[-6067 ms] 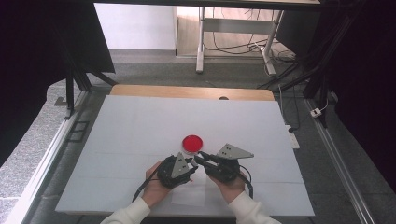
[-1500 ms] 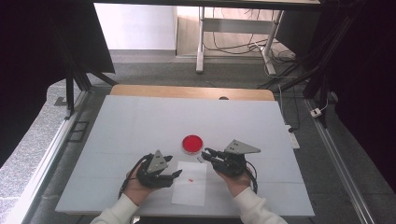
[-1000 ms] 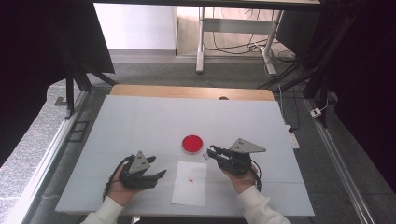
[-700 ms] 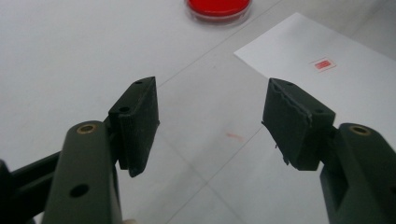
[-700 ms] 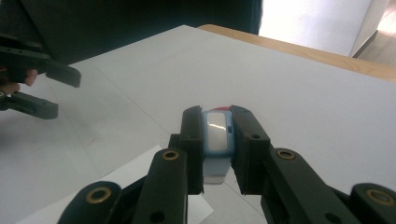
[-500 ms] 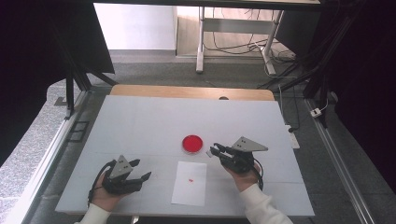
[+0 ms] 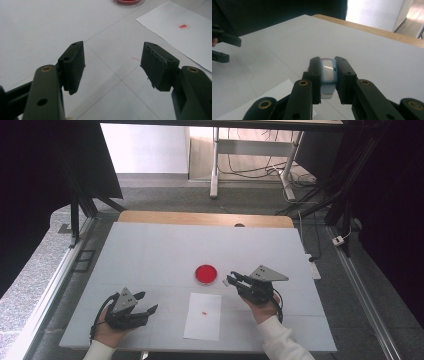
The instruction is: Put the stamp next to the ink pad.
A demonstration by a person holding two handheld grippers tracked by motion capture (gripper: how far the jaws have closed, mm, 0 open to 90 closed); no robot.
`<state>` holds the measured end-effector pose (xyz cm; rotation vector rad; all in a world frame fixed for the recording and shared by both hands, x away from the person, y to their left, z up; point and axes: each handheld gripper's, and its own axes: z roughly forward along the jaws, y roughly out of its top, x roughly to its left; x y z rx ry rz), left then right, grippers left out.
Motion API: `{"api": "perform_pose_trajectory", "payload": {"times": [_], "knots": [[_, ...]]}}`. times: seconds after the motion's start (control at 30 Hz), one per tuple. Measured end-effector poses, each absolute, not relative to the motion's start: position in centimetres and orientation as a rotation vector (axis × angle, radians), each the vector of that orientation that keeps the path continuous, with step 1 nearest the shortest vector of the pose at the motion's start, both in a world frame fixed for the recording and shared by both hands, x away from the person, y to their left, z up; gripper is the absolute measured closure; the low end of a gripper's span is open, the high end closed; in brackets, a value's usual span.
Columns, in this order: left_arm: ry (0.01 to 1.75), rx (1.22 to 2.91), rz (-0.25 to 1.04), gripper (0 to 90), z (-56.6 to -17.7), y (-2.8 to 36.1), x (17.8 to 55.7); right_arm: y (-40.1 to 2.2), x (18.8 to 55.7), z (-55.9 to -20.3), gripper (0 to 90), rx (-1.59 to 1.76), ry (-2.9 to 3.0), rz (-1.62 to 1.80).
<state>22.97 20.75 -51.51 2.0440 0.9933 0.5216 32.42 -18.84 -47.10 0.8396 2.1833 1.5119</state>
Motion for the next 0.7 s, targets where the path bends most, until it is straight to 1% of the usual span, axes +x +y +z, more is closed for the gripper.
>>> {"api": "perform_pose_trajectory", "payload": {"times": [0.43,0.7], "knots": [[0.996,2.049,0.520,35.7,-51.7,20.6,23.2,-19.0,33.5,-47.2,75.2,0.839,2.166,1.442],[0.991,2.059,0.521,35.7,-51.8,20.5,23.2,-18.7,35.1,-47.7,75.1,0.868,2.183,1.395]]}}
